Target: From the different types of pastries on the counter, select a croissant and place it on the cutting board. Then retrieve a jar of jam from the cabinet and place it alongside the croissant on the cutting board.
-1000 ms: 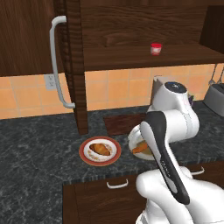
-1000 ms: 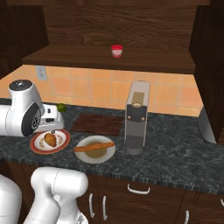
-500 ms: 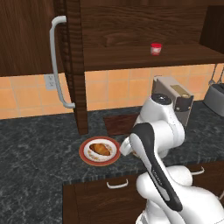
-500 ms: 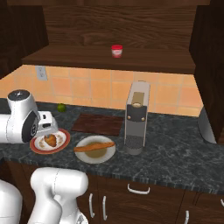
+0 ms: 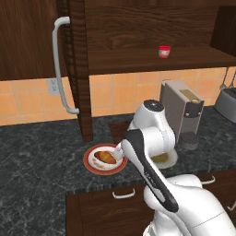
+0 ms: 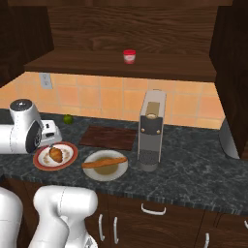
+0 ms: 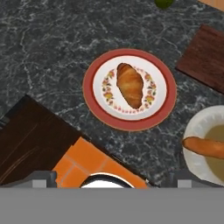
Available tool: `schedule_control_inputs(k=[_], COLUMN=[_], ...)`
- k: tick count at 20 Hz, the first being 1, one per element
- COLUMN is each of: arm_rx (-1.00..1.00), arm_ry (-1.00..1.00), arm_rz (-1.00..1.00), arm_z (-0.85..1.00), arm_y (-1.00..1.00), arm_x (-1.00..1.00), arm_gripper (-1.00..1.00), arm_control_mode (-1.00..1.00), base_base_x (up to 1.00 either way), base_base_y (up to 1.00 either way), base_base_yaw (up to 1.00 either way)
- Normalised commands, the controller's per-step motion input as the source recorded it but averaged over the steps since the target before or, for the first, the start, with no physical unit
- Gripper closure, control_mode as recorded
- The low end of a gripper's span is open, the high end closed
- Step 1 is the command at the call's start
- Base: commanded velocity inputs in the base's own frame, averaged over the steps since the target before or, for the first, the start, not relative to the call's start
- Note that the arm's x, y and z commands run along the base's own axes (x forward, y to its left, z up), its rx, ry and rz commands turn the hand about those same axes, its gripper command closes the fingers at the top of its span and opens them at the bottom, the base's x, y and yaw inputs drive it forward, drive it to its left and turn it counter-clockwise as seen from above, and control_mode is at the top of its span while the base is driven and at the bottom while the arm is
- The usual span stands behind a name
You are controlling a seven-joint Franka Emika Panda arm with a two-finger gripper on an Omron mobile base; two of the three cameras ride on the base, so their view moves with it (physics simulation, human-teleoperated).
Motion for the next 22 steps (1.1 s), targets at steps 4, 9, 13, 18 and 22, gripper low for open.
schedule_control_inputs(k=[4,9,13,18,22], arm_rx=[0.00,0.00,0.00,0.00,0.00], arm_ry=[0.00,0.00,0.00,0.00,0.00], arm_rz=[0.00,0.01,0.01,0.00,0.00], arm_z=[-0.50,-0.44,-0.38,-0.34,-0.32], arm_y=[0.33,0.16,0.15,0.13,0.19], arm_x=[0.60,0.42,0.44,0.42,0.49], arm_gripper=[-1.00,-1.00,-1.00,-1.00,-1.00], arm_control_mode=[-1.00,-1.00,-1.00,-1.00,-1.00], base_base_x=[0.00,0.00,0.00,0.00,0.00], base_base_y=[0.00,0.00,0.00,0.00,0.00], base_base_yaw=[0.00,0.00,0.00,0.00,0.00])
